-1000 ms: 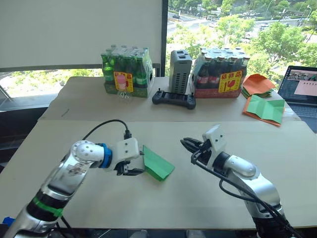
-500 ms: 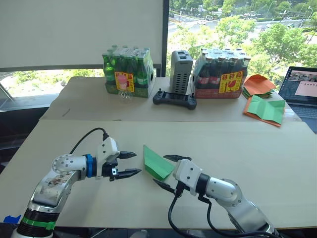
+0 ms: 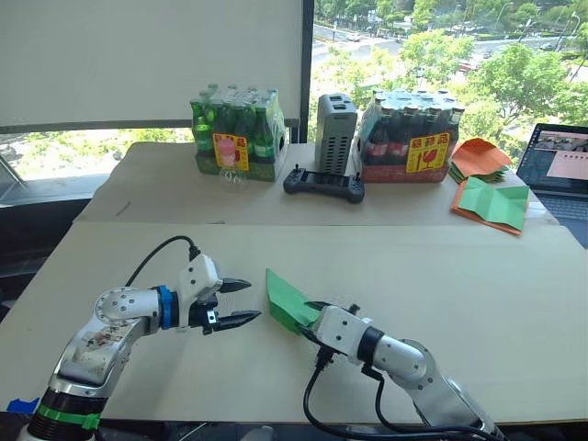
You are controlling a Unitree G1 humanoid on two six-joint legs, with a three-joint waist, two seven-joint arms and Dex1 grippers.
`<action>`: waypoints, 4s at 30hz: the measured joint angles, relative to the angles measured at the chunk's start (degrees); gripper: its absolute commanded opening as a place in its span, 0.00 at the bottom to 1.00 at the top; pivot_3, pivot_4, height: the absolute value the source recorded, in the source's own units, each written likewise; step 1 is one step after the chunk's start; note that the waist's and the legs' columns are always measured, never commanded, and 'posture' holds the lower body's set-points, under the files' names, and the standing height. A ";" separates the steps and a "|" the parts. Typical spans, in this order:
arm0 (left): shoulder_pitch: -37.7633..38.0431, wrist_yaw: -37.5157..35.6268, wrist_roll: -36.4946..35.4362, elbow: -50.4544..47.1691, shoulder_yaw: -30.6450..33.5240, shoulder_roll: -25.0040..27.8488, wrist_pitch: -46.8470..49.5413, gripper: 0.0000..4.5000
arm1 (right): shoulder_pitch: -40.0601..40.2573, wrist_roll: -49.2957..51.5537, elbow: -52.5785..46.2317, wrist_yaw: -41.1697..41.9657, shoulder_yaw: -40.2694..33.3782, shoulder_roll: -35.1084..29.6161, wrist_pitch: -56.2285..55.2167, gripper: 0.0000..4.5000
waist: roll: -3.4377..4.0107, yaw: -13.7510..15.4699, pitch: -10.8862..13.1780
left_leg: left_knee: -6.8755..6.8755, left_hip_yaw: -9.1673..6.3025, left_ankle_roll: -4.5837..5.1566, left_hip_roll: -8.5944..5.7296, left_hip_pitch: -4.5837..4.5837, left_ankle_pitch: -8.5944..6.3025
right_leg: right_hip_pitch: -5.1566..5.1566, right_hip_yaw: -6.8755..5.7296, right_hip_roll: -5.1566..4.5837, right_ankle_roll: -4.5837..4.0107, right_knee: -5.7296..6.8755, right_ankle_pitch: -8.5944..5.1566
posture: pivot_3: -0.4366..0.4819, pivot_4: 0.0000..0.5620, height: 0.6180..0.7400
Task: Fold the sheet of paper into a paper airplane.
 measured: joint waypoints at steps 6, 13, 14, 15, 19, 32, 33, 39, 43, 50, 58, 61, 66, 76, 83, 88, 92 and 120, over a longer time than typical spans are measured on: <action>-0.02 0.51 -0.05 0.00 -0.25 0.21 0.04 0.71 | -0.27 -0.86 2.07 0.55 -0.02 0.17 -0.47 0.01 | 0.00 -0.02 0.00 | 0.00 0.00 0.00 0.00 0.00 0.00 | 0.00 0.01 0.00 0.00 0.00 0.00 | 0.48 0.27 0.47; -1.46 1.56 -1.35 0.06 -0.07 0.20 0.77 0.71 | -5.47 4.46 7.59 8.27 -2.59 -2.95 -9.11 0.01 | 0.00 -0.03 0.00 | 0.01 0.01 0.00 -0.02 0.00 0.00 | 0.01 0.00 -0.01 0.00 -0.03 0.00 | 0.48 0.27 0.47; -1.58 1.64 -1.76 0.07 -0.02 0.15 1.12 0.71 | -6.91 6.13 8.46 10.60 -3.25 -3.93 -10.71 0.01 | 0.00 -0.07 0.00 | 0.01 0.02 0.00 -0.01 0.00 0.00 | 0.01 0.00 -0.01 0.00 -0.03 0.00 | 0.48 0.27 0.47; -1.60 1.63 -2.23 0.10 0.06 0.13 1.36 0.71 | -9.31 9.82 10.82 14.93 -4.39 -5.03 -13.52 0.01 | -0.01 -0.18 0.00 | 0.01 0.02 0.00 0.01 0.00 0.00 | 0.02 0.00 0.00 0.00 -0.04 0.00 | 0.48 0.27 0.47; -1.60 1.52 -4.14 0.11 0.11 0.13 2.25 0.71 | -15.16 16.58 17.62 24.19 -6.97 -5.93 -19.94 0.01 | -0.01 -0.22 0.00 | 0.00 0.00 0.00 0.05 0.00 0.00 | 0.02 -0.02 0.02 0.00 -0.04 0.00 | 0.48 0.27 0.47; 2.60 1.76 -8.52 -2.98 1.88 2.59 5.29 0.71 | -17.23 16.65 27.63 32.76 -5.27 -4.08 -28.78 0.07 | -0.01 -0.15 0.00 | 0.01 -0.01 0.00 0.04 0.00 0.00 | 0.00 -0.01 0.01 -0.01 -0.01 0.00 | 0.48 0.27 0.47; 2.72 1.87 -8.71 -3.38 1.98 2.73 5.79 0.71 | -17.07 16.54 27.61 32.83 -5.27 -4.11 -28.71 0.14 | -0.01 -0.12 0.00 | 0.01 -0.01 0.00 0.04 0.00 0.00 | 0.00 -0.01 0.01 -0.01 -0.01 0.00 | 0.48 0.27 0.47; 3.07 2.13 -9.01 -3.65 1.99 3.51 6.27 0.71 | -15.70 15.82 26.40 33.15 -5.24 -4.50 -27.75 0.57 | -0.01 -0.11 0.00 | 0.01 0.00 0.00 0.04 0.00 0.00 | 0.00 0.00 0.01 -0.01 -0.01 0.00 | 0.48 0.27 0.47; 2.70 2.02 -10.17 -3.41 1.99 3.53 6.99 0.59 | -14.77 16.47 21.87 33.10 -5.36 -5.01 -23.67 0.58 | -0.01 -0.10 0.00 | 0.00 -0.01 0.00 0.04 -0.01 0.00 | 0.00 0.00 0.01 -0.02 -0.02 0.00 | 0.48 0.27 0.47; -0.14 0.40 -12.59 0.57 1.83 3.34 8.32 0.09 | -11.59 16.82 13.64 30.64 -5.84 -4.88 -18.16 0.58 | -0.01 0.01 0.00 | 0.01 -0.01 0.00 0.03 0.00 0.00 | 0.01 -0.01 0.00 -0.02 -0.02 0.00 | 0.48 0.27 0.47; -4.20 -1.49 -6.29 8.38 -5.61 0.44 2.36 0.01 | -8.68 14.59 10.37 28.13 -5.08 -4.76 -17.08 0.58 | -0.01 -0.02 0.00 | 0.01 0.00 0.00 0.03 -0.01 0.00 | 0.01 -0.01 0.00 -0.02 -0.02 0.00 | 0.48 0.27 0.47; -4.35 -2.69 -3.59 10.62 -8.00 0.38 -0.44 0.01 | -8.51 14.64 8.83 28.00 -5.08 -4.85 -15.52 0.58 | -0.01 -0.12 0.00 | 0.01 0.00 0.00 0.04 -0.01 0.00 | 0.00 0.00 0.01 -0.02 -0.01 0.00 | 0.48 0.27 0.47; -4.13 -3.30 0.43 13.07 -9.81 0.38 -4.46 0.01 | -8.50 15.58 5.45 27.88 -5.13 -4.85 -12.49 0.58 | -0.01 0.04 0.00 | 0.01 -0.01 0.00 0.02 -0.02 0.00 | 0.01 -0.01 -0.01 -0.02 -0.03 0.00 | 0.48 0.27 0.47; -3.51 -3.50 5.98 14.74 -11.99 0.24 -10.34 0.01 | -8.46 16.57 2.76 27.81 -5.13 -5.81 -9.93 0.58 | -0.01 0.07 0.00 | 0.01 -0.01 0.00 0.02 -0.01 0.00 | 0.02 -0.01 -0.01 -0.02 -0.02 0.00 | 0.48 0.27 0.47; -3.51 -3.58 7.14 14.33 -12.00 0.24 -10.86 0.01 | -8.50 13.31 5.99 28.01 -3.98 -6.69 -12.42 0.58 | -0.01 0.06 -0.01 | 0.01 0.00 0.00 0.02 0.00 0.00 | 0.02 -0.02 -0.01 -0.02 -0.02 0.00 | 0.48 0.27 0.47; -3.51 -3.74 7.21 14.32 -11.94 0.25 -10.96 0.01 | -8.50 11.25 9.81 27.64 -3.76 -6.61 -15.17 0.58 | -0.01 0.03 -0.01 | 0.01 0.00 0.00 0.02 0.00 0.00 | 0.02 -0.02 0.00 -0.02 -0.01 0.00 | 0.48 0.27 0.47; -3.47 -3.79 7.26 14.32 -11.93 0.26 -11.05 0.01 | -8.51 11.17 10.91 27.30 -3.77 -6.04 -15.73 0.58 | -0.02 0.03 -0.01 | 0.01 0.00 0.00 0.02 0.00 0.00 | 0.02 -0.01 -0.01 -0.02 -0.01 0.00 | 0.48 0.27 0.47; -3.14 -3.88 7.43 14.31 -11.81 0.90 -11.91 0.00 | -13.85 11.33 13.13 28.26 -3.63 -3.45 -7.40 0.01 | -0.01 -0.13 -0.01 | 0.01 0.00 0.00 0.03 0.02 0.00 | 0.02 -0.01 0.01 -0.02 0.01 0.00 | 0.48 0.27 0.47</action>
